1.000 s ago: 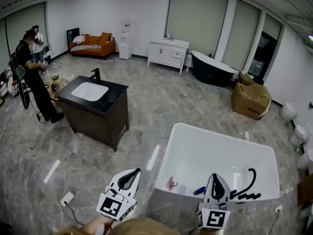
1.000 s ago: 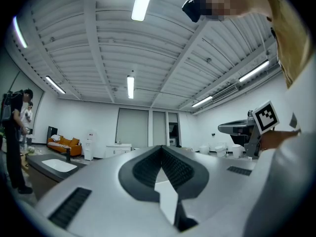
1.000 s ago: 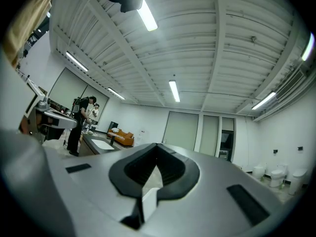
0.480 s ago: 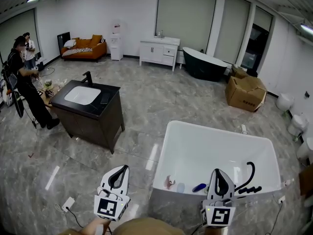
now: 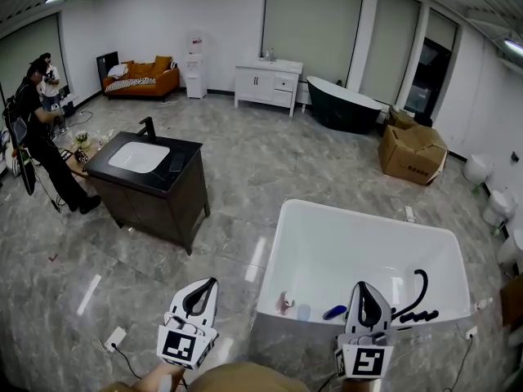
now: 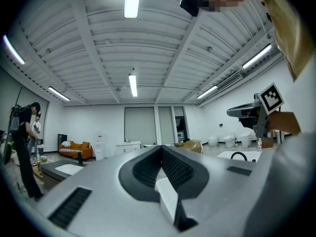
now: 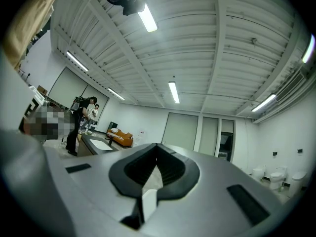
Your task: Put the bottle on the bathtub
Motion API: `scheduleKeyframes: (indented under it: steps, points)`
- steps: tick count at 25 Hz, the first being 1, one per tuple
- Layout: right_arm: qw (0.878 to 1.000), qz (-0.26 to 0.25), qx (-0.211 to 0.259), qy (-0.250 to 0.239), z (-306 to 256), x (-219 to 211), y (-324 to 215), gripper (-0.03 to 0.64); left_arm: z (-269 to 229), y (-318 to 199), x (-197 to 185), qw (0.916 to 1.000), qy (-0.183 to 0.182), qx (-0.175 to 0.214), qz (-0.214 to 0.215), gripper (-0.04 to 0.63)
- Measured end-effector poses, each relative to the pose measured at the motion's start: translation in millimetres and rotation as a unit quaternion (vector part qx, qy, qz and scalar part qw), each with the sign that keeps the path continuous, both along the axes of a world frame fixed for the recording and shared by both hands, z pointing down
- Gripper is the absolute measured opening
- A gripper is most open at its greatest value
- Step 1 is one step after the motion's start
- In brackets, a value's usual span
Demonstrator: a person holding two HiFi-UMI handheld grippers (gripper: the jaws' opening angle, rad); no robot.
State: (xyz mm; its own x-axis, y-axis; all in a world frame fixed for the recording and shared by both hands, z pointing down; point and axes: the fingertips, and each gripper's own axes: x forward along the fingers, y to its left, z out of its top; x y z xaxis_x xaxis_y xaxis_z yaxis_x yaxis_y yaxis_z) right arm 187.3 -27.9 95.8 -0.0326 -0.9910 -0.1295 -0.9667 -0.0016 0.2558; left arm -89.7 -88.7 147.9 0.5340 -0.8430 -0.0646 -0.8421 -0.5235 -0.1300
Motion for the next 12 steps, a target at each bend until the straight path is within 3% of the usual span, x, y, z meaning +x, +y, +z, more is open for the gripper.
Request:
scheduleKeyframes:
  steps: [12]
  points:
    - [1.000,-0.024,-0.001,0.001,5,-7,5,0.005,17,8,-1,0.9997,0.011,-0.023,-0.003,0.006]
